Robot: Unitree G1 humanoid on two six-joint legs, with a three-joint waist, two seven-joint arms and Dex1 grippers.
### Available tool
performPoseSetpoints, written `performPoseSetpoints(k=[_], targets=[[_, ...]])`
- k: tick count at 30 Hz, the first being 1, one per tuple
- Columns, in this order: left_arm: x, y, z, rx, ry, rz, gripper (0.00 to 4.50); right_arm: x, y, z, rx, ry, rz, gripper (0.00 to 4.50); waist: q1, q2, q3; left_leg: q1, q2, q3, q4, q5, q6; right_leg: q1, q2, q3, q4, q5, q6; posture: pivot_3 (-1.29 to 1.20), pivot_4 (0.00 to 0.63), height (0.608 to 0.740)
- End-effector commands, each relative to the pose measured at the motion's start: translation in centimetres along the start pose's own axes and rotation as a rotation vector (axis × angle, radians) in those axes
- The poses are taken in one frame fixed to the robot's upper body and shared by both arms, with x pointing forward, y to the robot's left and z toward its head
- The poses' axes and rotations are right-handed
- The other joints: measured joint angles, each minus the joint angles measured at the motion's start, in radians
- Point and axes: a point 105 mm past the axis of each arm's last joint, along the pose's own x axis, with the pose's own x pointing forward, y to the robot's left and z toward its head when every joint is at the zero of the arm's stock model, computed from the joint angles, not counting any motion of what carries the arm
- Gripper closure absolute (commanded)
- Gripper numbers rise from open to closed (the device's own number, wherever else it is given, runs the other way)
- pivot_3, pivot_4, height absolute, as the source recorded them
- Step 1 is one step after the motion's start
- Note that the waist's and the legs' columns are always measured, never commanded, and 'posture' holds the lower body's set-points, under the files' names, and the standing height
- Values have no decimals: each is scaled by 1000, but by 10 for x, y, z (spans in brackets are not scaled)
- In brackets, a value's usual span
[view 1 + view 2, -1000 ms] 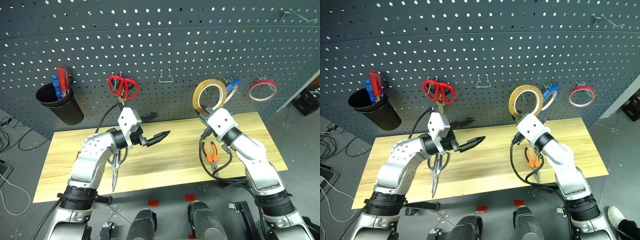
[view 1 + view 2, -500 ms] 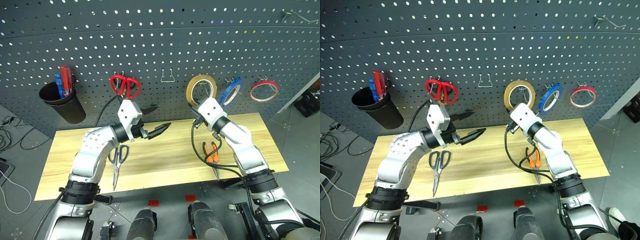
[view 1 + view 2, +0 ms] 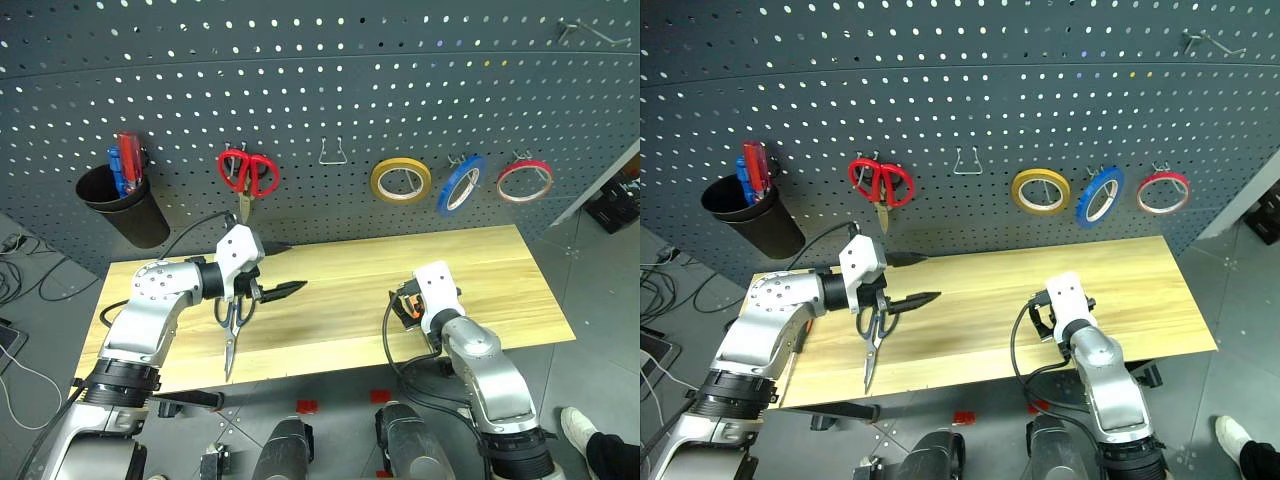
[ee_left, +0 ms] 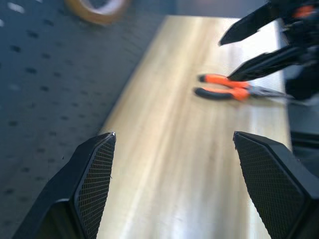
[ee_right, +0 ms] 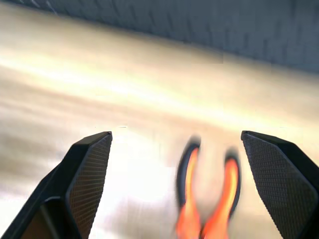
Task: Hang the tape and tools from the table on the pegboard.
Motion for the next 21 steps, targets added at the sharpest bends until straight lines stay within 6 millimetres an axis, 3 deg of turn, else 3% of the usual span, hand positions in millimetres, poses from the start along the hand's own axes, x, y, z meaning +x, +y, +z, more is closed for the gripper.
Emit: performPoseSetpoints(k=[1, 7, 12, 21], targets=[[3, -3, 5, 42, -15, -23, 517, 5, -14, -13, 43, 94, -90, 22, -1, 0, 0, 0, 0, 0, 0, 0, 0, 0, 0, 0, 0, 0, 0, -97, 201, 740], [9, -6, 6, 45, -21, -39, 517, 17, -37, -31, 25, 181, -173, 22, -2, 0, 0, 0, 0, 1, 0, 0, 0, 0, 0, 0, 0, 0, 0, -99, 200, 740], [10, -6, 5, 44, -24, -35, 517, 26, -38, -44, 60, 234, -162, 22, -5, 0, 0, 0, 0, 1, 0, -2, 4, 0, 0, 0, 0, 0, 0, -97, 202, 740], [9, -5, 6, 45, -25, -23, 517, 47, -45, -43, 113, 273, -124, 22, -6, 0, 0, 0, 0, 1, 0, -2, 4, 0, 0, 0, 1, 0, 0, -84, 195, 740]])
